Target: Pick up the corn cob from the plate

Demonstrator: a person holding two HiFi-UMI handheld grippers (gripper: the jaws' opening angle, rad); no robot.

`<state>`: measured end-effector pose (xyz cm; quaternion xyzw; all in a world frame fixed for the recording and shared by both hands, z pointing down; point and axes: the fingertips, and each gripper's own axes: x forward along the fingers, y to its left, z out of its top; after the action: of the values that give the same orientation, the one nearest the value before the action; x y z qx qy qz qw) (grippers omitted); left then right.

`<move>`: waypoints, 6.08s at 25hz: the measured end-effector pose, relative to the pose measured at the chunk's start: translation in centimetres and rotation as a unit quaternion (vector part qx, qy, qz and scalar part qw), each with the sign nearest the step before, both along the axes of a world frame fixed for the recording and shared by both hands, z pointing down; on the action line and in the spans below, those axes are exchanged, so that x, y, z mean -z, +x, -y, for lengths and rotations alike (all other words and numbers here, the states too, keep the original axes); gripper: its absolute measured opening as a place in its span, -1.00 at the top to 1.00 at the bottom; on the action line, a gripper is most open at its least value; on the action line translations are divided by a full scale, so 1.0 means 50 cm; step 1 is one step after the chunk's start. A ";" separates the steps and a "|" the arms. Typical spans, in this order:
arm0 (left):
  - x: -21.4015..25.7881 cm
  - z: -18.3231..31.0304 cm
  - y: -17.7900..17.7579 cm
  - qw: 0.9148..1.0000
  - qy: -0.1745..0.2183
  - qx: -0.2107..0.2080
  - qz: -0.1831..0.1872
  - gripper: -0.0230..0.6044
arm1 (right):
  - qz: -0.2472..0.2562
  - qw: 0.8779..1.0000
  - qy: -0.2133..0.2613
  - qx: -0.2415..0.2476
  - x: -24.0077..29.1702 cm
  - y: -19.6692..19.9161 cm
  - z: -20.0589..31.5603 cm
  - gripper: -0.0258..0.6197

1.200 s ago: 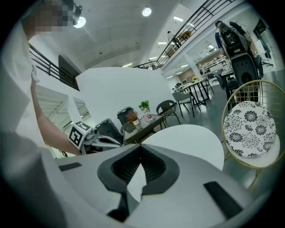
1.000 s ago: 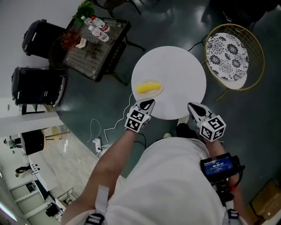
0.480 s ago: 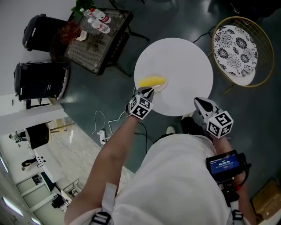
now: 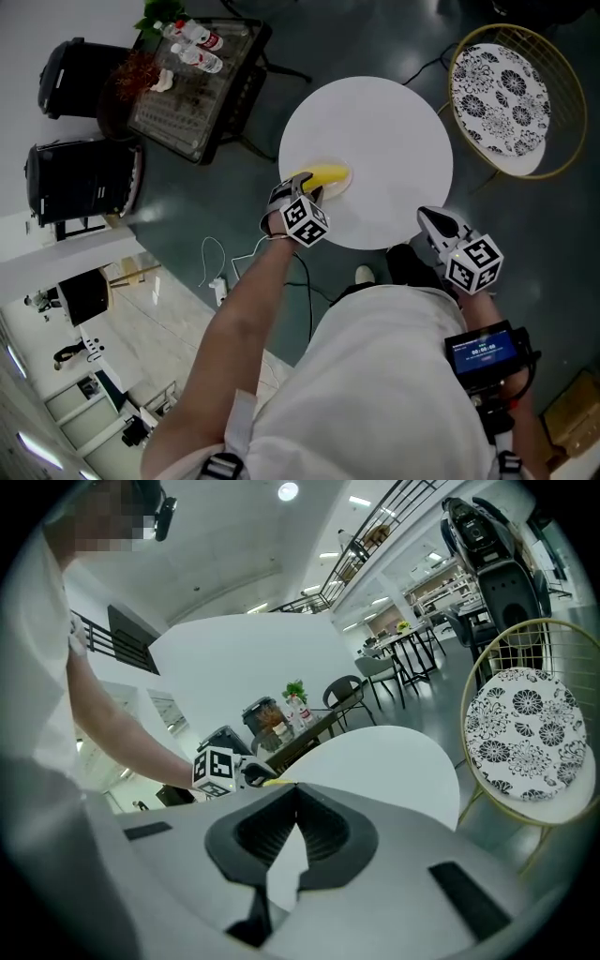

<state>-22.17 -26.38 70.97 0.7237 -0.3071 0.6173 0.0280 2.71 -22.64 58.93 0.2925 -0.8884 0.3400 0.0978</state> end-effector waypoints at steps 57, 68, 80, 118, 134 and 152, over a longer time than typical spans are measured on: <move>0.035 0.022 0.176 0.979 -0.122 0.083 -0.142 0.24 | 0.017 0.995 0.003 -0.095 -0.020 0.084 0.060 0.90; 0.063 -0.031 0.294 0.952 -0.168 0.131 -0.217 0.24 | 0.013 0.991 -0.014 -0.130 0.007 0.108 -0.022 0.90; 0.009 0.011 0.412 0.941 -0.193 0.149 -0.236 0.24 | 0.011 0.987 -0.027 -0.157 -0.020 0.163 -0.017 0.90; -0.040 0.073 0.469 0.977 -0.137 0.033 -0.158 0.23 | -0.005 0.982 -0.059 -0.180 -0.031 0.184 -0.053 0.90; 0.082 0.079 0.435 0.948 -0.049 0.113 -0.293 0.24 | 0.004 0.993 -0.033 -0.109 -0.020 0.135 -0.010 0.90; 0.275 -0.094 0.264 0.897 0.051 0.184 -0.400 0.90 | 0.008 0.998 0.000 -0.058 0.062 0.021 -0.044 0.90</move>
<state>-8.95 -21.69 57.23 0.8406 -0.4288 0.2434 0.2244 3.79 -20.42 55.85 0.3407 -0.8706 0.3479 0.0705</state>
